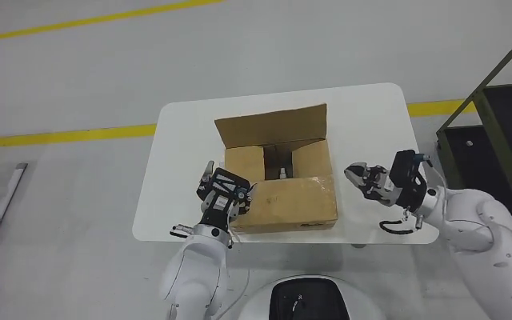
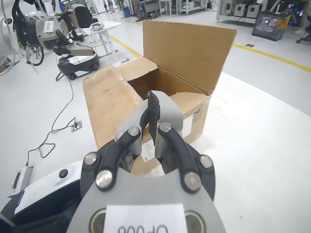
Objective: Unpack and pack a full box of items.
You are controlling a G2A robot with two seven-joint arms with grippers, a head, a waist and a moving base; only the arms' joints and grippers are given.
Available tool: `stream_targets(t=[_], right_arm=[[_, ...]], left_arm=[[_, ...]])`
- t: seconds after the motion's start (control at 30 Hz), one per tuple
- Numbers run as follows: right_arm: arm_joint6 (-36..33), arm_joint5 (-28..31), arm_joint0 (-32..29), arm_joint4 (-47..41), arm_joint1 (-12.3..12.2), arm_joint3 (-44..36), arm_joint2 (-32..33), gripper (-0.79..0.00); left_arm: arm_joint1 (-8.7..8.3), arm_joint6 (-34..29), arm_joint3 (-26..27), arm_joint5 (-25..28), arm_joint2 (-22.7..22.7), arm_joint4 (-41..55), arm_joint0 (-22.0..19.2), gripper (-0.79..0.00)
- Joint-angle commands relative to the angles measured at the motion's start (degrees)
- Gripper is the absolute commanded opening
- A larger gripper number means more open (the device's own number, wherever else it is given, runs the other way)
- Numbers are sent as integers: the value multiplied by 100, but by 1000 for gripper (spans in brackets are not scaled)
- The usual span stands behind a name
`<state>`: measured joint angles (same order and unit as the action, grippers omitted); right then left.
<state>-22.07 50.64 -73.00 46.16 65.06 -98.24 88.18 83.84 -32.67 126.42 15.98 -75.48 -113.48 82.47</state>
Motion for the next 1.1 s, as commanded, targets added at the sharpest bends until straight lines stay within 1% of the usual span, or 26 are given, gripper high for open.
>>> stream_targets(t=[0.0, 0.03, 0.43, 0.47, 0.53, 0.63, 0.73, 0.83, 0.97, 1.07], right_arm=[[-669, -37, 179, -387, -36, 18, -118, -785], [-909, -68, 258, -528, -54, 19, -152, -785], [-909, -68, 258, -528, -54, 19, -152, -785], [-877, -101, 247, -518, -54, -63, -181, -785], [-1040, -262, 368, -411, -70, -253, -220, -785], [-1429, -628, 606, -546, -92, -420, -300, -785], [-2144, -1131, 944, -920, -113, -357, -456, -785], [-3031, -1523, 1373, -1274, -144, -167, -634, -785], [-3775, -1683, 1905, -1743, -160, 277, -924, -785], [-3875, -1682, 1983, -1773, -163, 371, -973, -785]], left_arm=[[0, 0, 0, 0, 0, 1, 0, 0], [0, 0, 0, 0, 0, 1, 0, 0], [0, 0, 0, 0, 0, 1, 0, 0], [0, 0, 0, 0, 0, 1, 0, 0], [0, 0, 0, 0, 0, 1, 0, 0], [0, 0, 0, 0, 0, 1, 0, 0], [0, 0, 0, 0, 0, 1, 0, 0], [0, 0, 0, 0, 0, 1, 0, 0], [0, 0, 0, 0, 0, 1, 0, 0], [0, 0, 0, 0, 0, 1, 0, 0]])
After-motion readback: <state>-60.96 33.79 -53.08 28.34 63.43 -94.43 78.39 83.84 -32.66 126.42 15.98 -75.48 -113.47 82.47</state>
